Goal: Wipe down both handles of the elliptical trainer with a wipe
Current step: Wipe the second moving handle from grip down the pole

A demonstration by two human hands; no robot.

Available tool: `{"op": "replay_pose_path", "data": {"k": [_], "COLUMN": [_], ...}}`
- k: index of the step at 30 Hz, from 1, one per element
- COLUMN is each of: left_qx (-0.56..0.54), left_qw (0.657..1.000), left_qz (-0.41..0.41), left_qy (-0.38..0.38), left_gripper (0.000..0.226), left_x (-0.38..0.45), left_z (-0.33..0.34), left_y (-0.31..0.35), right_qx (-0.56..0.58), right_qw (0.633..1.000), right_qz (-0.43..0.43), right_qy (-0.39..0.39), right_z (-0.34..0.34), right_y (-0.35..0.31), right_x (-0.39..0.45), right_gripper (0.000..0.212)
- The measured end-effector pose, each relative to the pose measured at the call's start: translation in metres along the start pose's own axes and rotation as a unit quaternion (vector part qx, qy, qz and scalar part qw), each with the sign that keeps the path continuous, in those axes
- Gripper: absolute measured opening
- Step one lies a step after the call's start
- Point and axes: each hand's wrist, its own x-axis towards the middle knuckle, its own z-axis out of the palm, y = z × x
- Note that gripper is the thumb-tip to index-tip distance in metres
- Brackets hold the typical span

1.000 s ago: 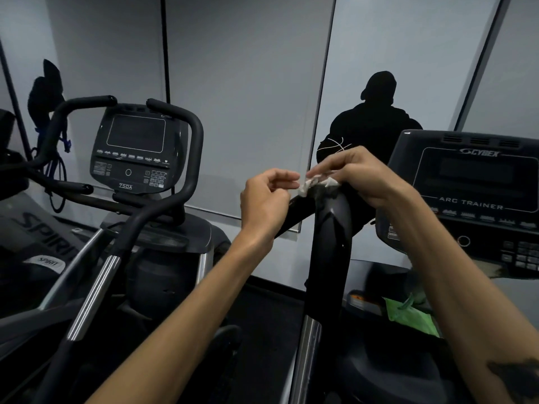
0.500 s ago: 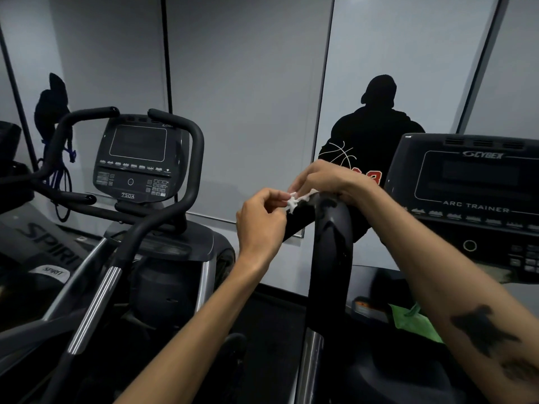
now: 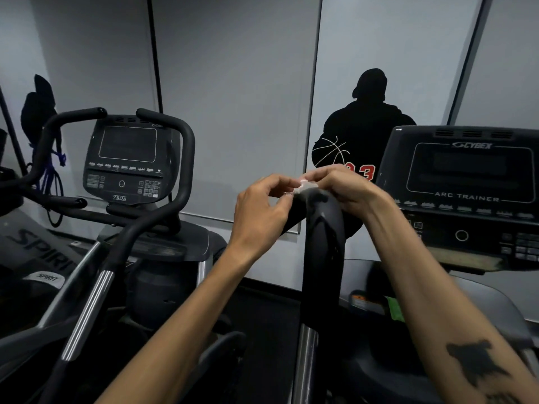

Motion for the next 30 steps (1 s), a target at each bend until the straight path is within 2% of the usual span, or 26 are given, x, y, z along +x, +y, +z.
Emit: {"op": "replay_pose_path", "data": {"k": [2,7,11,15,19,22,24,27,30], "left_qx": [0.000,-0.030,-0.040,-0.021,-0.017,-0.030,-0.037,-0.031,-0.019], "left_qw": [1.000,0.999,0.998,0.997,0.998,0.995,0.994,0.995,0.995], "left_qz": [0.006,0.021,0.036,0.041,-0.011,-0.022,-0.017,-0.014,-0.011], "left_qy": [-0.006,-0.019,-0.040,-0.055,-0.067,-0.098,-0.102,-0.091,-0.097], "left_gripper": [0.017,0.013,0.009,0.007,0.018,0.024,0.019,0.012,0.017], "left_x": [0.003,0.008,0.008,0.014,0.016,0.017,0.016,0.013,0.013], "left_z": [-0.003,0.002,-0.005,0.004,0.009,0.004,0.006,0.007,0.005], "left_y": [0.001,0.013,0.014,0.021,0.022,0.023,0.026,0.026,0.023], "right_qx": [0.002,0.017,0.036,0.024,0.053,0.076,0.104,0.127,0.164], "right_qw": [1.000,0.999,0.998,0.996,0.989,0.988,0.987,0.985,0.978], "right_qz": [-0.005,-0.007,-0.026,-0.039,-0.076,-0.089,-0.076,-0.022,0.004], "right_qy": [0.017,0.029,0.039,0.080,0.120,0.098,0.097,0.114,0.132], "right_z": [-0.001,0.015,-0.016,0.004,0.010,-0.008,-0.005,0.018,0.019], "right_y": [0.001,0.013,0.010,0.010,0.025,0.030,0.035,0.044,0.059], "right_x": [0.004,0.006,-0.001,0.000,-0.006,-0.015,-0.009,0.003,0.000], "right_gripper": [0.043,0.021,0.040,0.024,0.015,0.020,0.026,0.022,0.029]}}
